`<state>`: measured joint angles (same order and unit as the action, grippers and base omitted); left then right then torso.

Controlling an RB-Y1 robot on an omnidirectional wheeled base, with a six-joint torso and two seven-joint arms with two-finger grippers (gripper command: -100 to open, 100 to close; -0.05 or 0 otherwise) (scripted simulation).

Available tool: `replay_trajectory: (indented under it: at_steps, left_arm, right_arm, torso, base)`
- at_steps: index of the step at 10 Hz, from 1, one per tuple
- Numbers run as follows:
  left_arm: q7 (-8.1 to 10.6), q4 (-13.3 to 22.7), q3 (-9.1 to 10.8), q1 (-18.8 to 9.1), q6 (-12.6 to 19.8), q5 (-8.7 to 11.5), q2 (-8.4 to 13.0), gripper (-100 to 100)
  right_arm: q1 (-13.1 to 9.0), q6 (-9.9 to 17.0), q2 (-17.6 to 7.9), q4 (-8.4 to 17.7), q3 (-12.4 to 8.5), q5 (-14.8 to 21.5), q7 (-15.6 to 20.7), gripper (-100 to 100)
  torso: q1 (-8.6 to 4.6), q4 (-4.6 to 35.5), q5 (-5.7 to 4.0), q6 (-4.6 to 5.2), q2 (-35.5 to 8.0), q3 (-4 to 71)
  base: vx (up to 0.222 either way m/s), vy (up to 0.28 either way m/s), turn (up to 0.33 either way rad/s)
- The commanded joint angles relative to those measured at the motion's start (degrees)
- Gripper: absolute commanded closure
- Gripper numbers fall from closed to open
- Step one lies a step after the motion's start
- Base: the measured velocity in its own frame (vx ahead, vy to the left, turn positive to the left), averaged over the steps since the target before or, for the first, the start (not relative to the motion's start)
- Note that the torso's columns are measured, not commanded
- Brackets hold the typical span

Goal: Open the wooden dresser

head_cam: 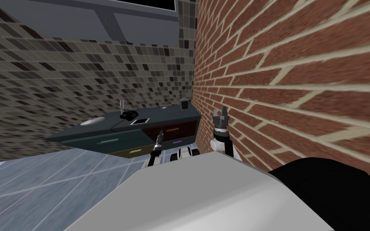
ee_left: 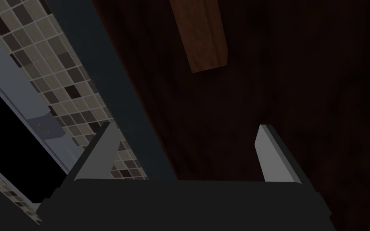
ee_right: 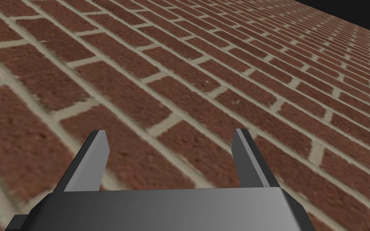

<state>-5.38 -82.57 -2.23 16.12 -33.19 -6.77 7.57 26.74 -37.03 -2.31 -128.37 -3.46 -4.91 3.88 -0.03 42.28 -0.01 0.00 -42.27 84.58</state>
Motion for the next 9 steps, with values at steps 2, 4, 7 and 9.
replay_trajectory:
  at_steps: [2,4,7,9]
  left_arm:
    - [-0.15,4.61,-0.12,-0.54,-0.44,-0.07,-2.76,-100]
    - [-0.23,6.61,-0.11,-0.97,-0.72,-0.09,-5.18,-100]
    - [-0.02,5.28,-0.06,-1.4,1.15,-0.03,-5.63,-100]
    - [-0.08,5.47,-0.06,-1.4,0.84,-0.05,-5.7,-100]
  right_arm:
    - [0.0,0.0,0.0,0.0,0.0,0.0,0.0,0]
    - [0.0,0.0,0.02,0.01,0.04,0.0,0.0,0]
    - [0.05,0.0,0.13,0.09,0.24,-0.03,0.0,0]
    - [0.11,0.0,0.17,0.09,0.28,-0.03,0.0,0]
  torso:
    - [0.03,0.0,0.01,0.0,-0.02,-0.01]
    - [0.02,0.01,0.02,0.02,-0.03,-0.01]
    - [-0.11,0.02,0.0,0.03,0.0,0.02]
    - [-0.1,-0.07,-0.01,-0.03,0.27,0.17]
  base:
    - [0.0,-0.036,-0.004]
    - [-0.002,-0.019,0.001]
    - [0.019,-0.001,-0.005]
    - [0.056,0.001,-0.01]
